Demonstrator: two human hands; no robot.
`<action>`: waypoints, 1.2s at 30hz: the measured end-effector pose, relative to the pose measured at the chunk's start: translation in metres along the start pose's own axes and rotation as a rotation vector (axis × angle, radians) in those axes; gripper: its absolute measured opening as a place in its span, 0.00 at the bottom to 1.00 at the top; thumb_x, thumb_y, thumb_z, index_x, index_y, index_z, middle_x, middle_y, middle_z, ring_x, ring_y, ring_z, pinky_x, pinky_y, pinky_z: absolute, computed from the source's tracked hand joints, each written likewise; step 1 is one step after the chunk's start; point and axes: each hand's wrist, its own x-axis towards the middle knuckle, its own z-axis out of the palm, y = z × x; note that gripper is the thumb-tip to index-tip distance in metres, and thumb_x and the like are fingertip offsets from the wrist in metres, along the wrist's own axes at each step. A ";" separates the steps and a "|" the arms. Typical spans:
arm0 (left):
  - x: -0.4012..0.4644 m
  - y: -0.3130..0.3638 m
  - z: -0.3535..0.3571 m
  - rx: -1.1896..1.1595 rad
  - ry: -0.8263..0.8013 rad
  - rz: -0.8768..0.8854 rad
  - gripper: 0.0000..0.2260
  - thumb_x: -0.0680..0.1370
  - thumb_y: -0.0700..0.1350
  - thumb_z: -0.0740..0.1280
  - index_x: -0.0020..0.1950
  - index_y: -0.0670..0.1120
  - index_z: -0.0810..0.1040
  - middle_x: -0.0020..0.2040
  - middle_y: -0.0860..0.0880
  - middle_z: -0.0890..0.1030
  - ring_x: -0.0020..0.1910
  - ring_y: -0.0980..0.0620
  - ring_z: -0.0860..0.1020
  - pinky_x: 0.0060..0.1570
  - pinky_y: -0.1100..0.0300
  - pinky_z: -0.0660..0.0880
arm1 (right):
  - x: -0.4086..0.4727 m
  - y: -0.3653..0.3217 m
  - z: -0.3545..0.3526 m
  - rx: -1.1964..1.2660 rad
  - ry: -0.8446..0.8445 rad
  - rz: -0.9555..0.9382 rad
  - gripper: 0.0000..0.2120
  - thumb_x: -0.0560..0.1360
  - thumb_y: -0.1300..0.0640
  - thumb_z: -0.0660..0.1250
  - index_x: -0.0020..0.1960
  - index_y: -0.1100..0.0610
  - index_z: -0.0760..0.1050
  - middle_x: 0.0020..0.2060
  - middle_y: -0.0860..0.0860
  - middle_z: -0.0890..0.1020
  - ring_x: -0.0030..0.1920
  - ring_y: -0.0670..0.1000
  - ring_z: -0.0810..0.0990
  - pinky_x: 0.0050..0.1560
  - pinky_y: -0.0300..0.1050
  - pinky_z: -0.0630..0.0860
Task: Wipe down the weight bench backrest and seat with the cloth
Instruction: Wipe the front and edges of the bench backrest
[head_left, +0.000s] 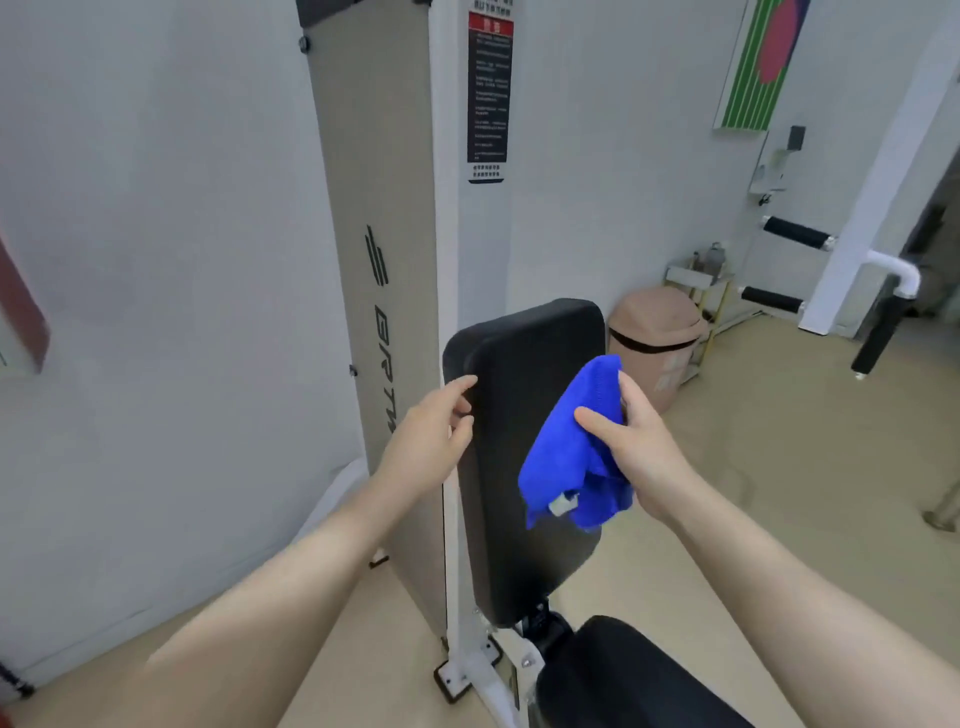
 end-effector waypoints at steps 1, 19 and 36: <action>0.022 -0.010 -0.005 0.037 -0.003 0.047 0.24 0.78 0.42 0.61 0.74 0.51 0.61 0.59 0.51 0.74 0.52 0.54 0.74 0.53 0.63 0.70 | 0.022 0.003 0.007 -0.178 0.072 -0.042 0.23 0.75 0.61 0.63 0.69 0.51 0.65 0.58 0.47 0.77 0.55 0.49 0.77 0.51 0.41 0.73; 0.110 -0.048 -0.008 -0.126 -0.254 -0.078 0.26 0.68 0.55 0.73 0.61 0.50 0.68 0.46 0.54 0.78 0.42 0.56 0.77 0.41 0.59 0.75 | 0.193 -0.041 0.070 -1.238 -0.203 -0.510 0.20 0.78 0.59 0.52 0.63 0.45 0.73 0.54 0.49 0.73 0.55 0.53 0.68 0.52 0.45 0.59; 0.114 -0.008 -0.002 -0.229 -0.113 -0.323 0.23 0.63 0.59 0.72 0.55 0.58 0.73 0.51 0.57 0.80 0.51 0.59 0.78 0.47 0.64 0.74 | 0.205 -0.024 0.050 -1.100 -0.117 -0.724 0.19 0.77 0.57 0.50 0.56 0.52 0.78 0.50 0.53 0.74 0.51 0.55 0.72 0.46 0.46 0.61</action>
